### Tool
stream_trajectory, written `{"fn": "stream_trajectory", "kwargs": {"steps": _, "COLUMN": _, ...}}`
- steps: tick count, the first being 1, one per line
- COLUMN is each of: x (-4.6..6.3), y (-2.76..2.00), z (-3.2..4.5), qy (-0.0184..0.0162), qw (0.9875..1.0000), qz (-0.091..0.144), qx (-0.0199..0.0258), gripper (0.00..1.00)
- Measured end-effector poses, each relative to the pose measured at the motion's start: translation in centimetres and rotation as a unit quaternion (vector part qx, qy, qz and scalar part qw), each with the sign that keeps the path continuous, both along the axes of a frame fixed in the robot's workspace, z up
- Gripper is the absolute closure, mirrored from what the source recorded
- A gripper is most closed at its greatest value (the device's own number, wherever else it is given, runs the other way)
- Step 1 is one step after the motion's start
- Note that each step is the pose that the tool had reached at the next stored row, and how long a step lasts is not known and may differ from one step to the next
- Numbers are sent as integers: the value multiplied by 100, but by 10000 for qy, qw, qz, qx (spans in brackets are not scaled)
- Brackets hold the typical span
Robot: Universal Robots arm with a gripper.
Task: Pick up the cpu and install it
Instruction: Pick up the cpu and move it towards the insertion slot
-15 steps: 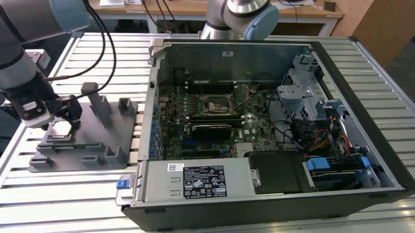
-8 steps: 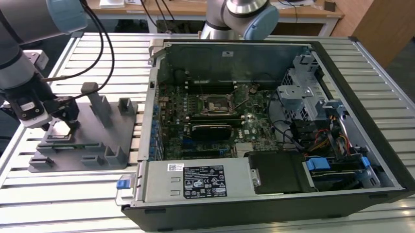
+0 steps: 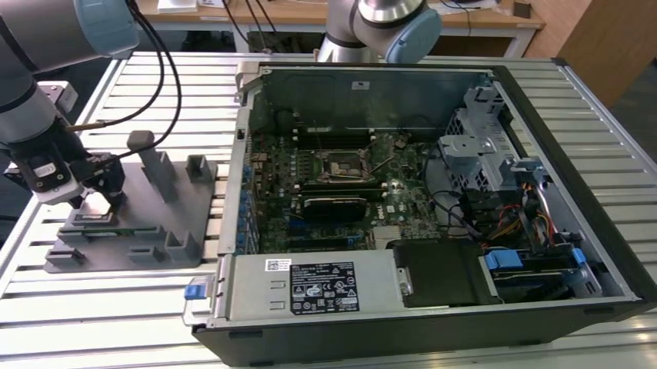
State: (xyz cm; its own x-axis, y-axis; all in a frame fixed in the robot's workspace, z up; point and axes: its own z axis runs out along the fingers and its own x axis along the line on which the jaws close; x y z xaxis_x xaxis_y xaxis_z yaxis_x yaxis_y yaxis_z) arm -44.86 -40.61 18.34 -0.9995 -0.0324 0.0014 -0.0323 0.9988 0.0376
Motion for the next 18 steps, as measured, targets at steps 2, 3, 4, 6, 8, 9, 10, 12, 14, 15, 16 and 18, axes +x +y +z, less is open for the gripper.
{"fn": "stream_trajectory", "kwargs": {"steps": 2, "x": 0, "y": 0, "z": -2, "qy": -1, "qw": 10000, "qz": 0, "qx": 1, "gripper": 40}}
{"fn": "stream_trajectory", "kwargs": {"steps": 3, "x": 1, "y": 0, "z": -3, "qy": -2, "qw": 10000, "qz": 0, "qx": 2, "gripper": 40}}
{"fn": "stream_trajectory", "kwargs": {"steps": 4, "x": 1, "y": 1, "z": -2, "qy": -3, "qw": 10000, "qz": 0, "qx": 1, "gripper": 40}}
{"fn": "stream_trajectory", "kwargs": {"steps": 6, "x": 1, "y": 1, "z": 3, "qy": -4, "qw": 10000, "qz": 0, "qx": -7, "gripper": 40}}
{"fn": "stream_trajectory", "kwargs": {"steps": 8, "x": 1, "y": 1, "z": 7, "qy": -4, "qw": 10000, "qz": -1, "qx": -21, "gripper": 40}}
{"fn": "stream_trajectory", "kwargs": {"steps": 9, "x": 1, "y": 1, "z": 9, "qy": -4, "qw": 10000, "qz": -1, "qx": -28, "gripper": 40}}
{"fn": "stream_trajectory", "kwargs": {"steps": 10, "x": 1, "y": 1, "z": 11, "qy": -3, "qw": 10000, "qz": -1, "qx": -36, "gripper": 40}}
{"fn": "stream_trajectory", "kwargs": {"steps": 12, "x": 1, "y": 1, "z": 11, "qy": -4, "qw": 10000, "qz": -2, "qx": -54, "gripper": 40}}
{"fn": "stream_trajectory", "kwargs": {"steps": 14, "x": 1, "y": 0, "z": 14, "qy": -2, "qw": 10000, "qz": -2, "qx": -63, "gripper": 40}}
{"fn": "stream_trajectory", "kwargs": {"steps": 15, "x": 1, "y": 0, "z": 15, "qy": -3, "qw": 10000, "qz": -3, "qx": -63, "gripper": 40}}
{"fn": "stream_trajectory", "kwargs": {"steps": 16, "x": 1, "y": 1, "z": 18, "qy": -2, "qw": 10000, "qz": -4, "qx": -64, "gripper": 40}}
{"fn": "stream_trajectory", "kwargs": {"steps": 18, "x": 1, "y": 1, "z": 18, "qy": -3, "qw": 10000, "qz": -7, "qx": -63, "gripper": 40}}
